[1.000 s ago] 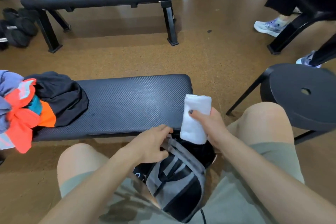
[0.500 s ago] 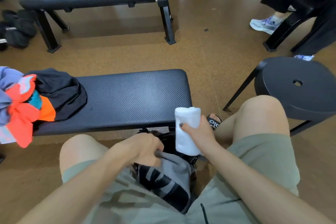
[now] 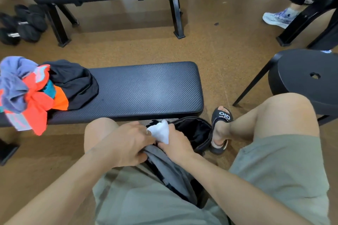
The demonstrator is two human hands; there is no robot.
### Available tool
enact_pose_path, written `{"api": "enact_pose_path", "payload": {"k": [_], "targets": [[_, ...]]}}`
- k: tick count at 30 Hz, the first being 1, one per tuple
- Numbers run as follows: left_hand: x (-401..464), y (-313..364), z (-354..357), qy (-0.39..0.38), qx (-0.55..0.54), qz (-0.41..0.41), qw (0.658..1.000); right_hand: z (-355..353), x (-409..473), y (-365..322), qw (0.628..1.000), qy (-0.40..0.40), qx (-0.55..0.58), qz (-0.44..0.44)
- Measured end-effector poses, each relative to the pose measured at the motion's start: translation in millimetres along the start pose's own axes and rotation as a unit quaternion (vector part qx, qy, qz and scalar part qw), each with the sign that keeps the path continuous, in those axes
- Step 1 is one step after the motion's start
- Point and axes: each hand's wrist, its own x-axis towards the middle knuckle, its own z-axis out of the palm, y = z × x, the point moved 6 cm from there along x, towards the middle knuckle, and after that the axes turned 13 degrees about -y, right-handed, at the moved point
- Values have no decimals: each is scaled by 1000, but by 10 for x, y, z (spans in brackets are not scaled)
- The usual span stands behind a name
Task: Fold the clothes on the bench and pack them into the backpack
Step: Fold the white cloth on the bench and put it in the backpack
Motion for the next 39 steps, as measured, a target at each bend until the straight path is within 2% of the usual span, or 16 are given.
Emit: {"api": "enact_pose_path", "payload": {"k": [3, 6, 8, 10, 12, 14, 17, 20, 21, 23, 25, 28, 30, 33, 35, 39], "targets": [[-9, -73, 105, -23, -23, -48, 998, -26, 36, 92, 996, -16, -83, 16], [86, -116, 243, -38, -113, -54, 991, 15, 64, 184, 989, -52, -121, 59], [167, -114, 217, -51, -128, -53, 989, 58, 125, 221, 982, -112, -119, 95], [238, -132, 205, -67, -135, -53, 987, 79, 148, 233, 956, -212, -159, 124], [290, -163, 225, -93, -140, -64, 984, -8, 140, 196, 939, -233, -228, 111], [309, -207, 235, -112, -154, -79, 978, -218, 129, 106, 947, -163, -269, 63], [305, -277, 231, -144, -171, -111, 968, -680, 35, 77, 971, 14, -239, -22], [297, -295, 253, -168, -178, -138, 960, -1093, -18, 388, 967, 171, -187, 0], [300, -297, 255, -175, -177, -149, 957, -1126, -18, 527, 967, 178, -178, 34], [316, -308, 249, -178, -194, -167, 950, -1029, 36, 794, 977, 125, -130, 116], [363, -301, 250, -180, -218, -172, 943, -874, 100, 950, 984, 68, -45, 161], [500, -304, 339, -191, -180, -165, 951, -816, 134, 873, 990, 81, -5, 117], [658, -286, 417, -232, -163, -148, 947, -847, 110, 735, 992, 103, 7, 79], [934, -144, 526, -324, -193, -128, 917, -848, 116, 532, 993, 108, 16, 41], [1077, -43, 545, -354, -222, -126, 900, -868, 131, 389, 993, 117, 12, 19], [1167, -40, 465, -273, -246, -134, 920, -962, 113, 90, 985, 171, -19, -18]]}}
